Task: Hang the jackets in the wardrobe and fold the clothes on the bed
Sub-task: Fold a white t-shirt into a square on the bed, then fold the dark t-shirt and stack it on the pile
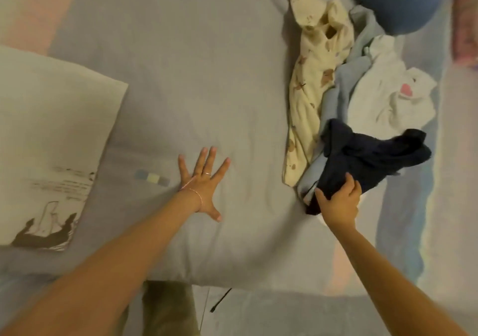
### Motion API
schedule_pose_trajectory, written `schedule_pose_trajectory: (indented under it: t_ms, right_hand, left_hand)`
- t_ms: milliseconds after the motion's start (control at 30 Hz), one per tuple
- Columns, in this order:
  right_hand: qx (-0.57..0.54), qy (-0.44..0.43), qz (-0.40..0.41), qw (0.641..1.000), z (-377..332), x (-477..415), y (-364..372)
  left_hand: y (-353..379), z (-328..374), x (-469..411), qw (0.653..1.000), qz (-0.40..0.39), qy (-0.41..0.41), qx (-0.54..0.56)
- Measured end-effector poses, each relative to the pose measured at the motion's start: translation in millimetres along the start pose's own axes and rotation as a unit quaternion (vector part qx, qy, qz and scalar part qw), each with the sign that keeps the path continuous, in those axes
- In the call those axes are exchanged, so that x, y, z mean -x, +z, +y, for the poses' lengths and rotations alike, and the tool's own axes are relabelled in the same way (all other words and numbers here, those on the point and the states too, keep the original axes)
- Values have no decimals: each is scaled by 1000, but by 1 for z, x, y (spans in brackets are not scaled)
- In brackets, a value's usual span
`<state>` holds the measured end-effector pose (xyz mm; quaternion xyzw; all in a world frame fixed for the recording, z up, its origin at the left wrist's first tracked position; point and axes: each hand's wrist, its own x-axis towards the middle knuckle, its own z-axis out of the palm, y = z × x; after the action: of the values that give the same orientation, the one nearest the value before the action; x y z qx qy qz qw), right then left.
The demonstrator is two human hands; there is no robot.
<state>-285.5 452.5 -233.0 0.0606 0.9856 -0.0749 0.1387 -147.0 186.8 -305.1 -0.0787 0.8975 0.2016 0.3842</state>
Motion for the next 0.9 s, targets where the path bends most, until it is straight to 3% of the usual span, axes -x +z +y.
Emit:
schedule_pose_trajectory:
  t_ms: [67, 133, 300, 400, 533, 633, 700, 800, 867, 900]
  right_hand:
    - [-112, 64, -14, 992, 8, -29, -18]
    - [-173, 56, -27, 983, 11, -52, -29]
    - [-8, -66, -43, 997, 2, -98, -41]
    - [31, -125, -64, 990, 5, -112, -40]
    - [-54, -100, -43, 993, 3, -61, -24]
    - [-99, -116, -115, 982, 3, 20, -11]
    - [-91, -182, -153, 967, 1, 78, -6]
    - [-144, -239, -143, 950, -16, 148, -16]
    - [-231, -231, -131, 936, -42, 179, -43]
    - [-286, -207, -119, 928, -55, 190, -59]
  left_hand:
    - [-4, 13, -11, 1000, -20, -22, -7]
    - [-4, 20, -16, 999, -27, -36, -12]
    - [-3, 26, -21, 998, -40, -40, -9]
    - [-5, 28, -25, 998, -44, -46, -15]
    - [-18, 34, -18, 997, -61, -50, -26]
    - [-35, 37, -2, 995, -85, -42, -20]
    - [-50, 45, 21, 992, -102, -13, 78]
    - [-80, 68, 85, 943, -125, 89, 295]
    - [-99, 76, 146, 921, -109, 117, 356]
    - [-107, 76, 169, 917, -85, 89, 380]
